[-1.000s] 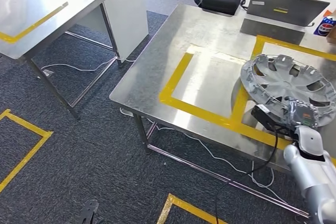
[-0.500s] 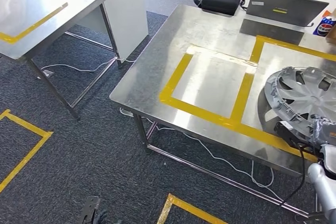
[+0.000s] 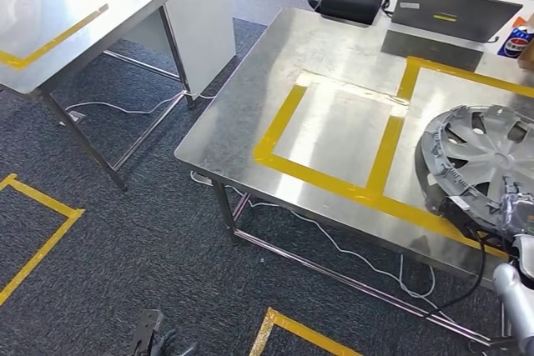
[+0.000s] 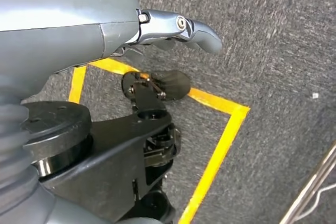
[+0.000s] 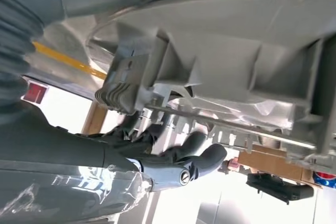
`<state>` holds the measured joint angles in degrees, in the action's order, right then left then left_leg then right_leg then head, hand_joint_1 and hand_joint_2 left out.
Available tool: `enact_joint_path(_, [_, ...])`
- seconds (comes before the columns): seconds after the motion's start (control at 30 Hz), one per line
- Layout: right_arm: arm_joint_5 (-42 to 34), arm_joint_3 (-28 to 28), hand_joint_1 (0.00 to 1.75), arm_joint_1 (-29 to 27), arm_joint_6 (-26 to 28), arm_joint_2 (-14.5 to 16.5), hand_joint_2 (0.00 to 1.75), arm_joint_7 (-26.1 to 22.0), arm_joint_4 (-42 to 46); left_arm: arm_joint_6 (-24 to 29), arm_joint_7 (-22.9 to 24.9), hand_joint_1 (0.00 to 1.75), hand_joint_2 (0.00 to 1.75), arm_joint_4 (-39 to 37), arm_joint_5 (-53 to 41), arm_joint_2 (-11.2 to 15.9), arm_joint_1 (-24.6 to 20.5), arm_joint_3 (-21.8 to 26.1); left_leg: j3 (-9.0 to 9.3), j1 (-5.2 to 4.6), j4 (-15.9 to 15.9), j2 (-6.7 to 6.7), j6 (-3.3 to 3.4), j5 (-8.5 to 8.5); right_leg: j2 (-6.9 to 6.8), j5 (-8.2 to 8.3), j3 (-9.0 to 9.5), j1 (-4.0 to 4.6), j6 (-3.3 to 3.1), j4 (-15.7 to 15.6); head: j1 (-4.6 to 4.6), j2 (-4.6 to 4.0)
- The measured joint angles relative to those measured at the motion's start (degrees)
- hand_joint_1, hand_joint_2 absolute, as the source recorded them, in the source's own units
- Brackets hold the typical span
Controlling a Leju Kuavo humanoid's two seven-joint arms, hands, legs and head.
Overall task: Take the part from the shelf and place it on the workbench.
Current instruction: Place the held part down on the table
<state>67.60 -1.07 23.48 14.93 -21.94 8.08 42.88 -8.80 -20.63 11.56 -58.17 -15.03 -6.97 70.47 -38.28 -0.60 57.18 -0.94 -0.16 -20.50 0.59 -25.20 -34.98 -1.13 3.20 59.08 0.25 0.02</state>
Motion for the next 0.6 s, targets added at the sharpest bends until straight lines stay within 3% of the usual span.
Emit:
enact_joint_path(0.2, [-1.27,0.20,0.00,0.42,-1.62,0.18,0.00,-2.60,0.01,-2.73,-0.43,0.00,0.00,-0.02,2.40,-0.04,0.03,0.31,0.00,0.00,0.00,0.00,0.02,0.02,-0.03,0.01,0.01,0.00,0.01,0.00,0.00,0.00])
enact_joint_path(0.3, [-8.52,0.91,0.00,-0.17,-6.81,0.17,0.00,-7.41,1.17,-4.57,-1.35,0.00,0.00,-0.02,4.42,-0.04,0.10,1.19,0.00,0.00,0.00,-0.01,0.03,0.03,-0.03,0.02,0.01,0.00,0.02,0.00,0.01,0.00])
enact_joint_path(0.47, [-30.79,3.07,0.00,-3.40,-19.32,-2.27,0.00,-11.99,10.65,-4.99,-0.95,0.00,0.00,-0.02,6.17,0.07,0.71,2.80,-0.03,-0.08,0.00,-0.01,0.04,0.02,-0.05,0.01,-0.05,-0.10,0.04,0.00,-0.01,0.00])
enact_joint_path(0.6, [-58.32,6.91,0.00,-9.96,-29.38,-4.79,0.00,-16.87,23.43,-5.05,-0.94,0.00,0.00,-0.02,6.16,0.13,1.02,3.56,-0.06,-0.09,0.00,-0.05,0.10,-0.02,-0.15,-0.03,-0.03,-0.10,0.07,-0.05,0.00,0.00])
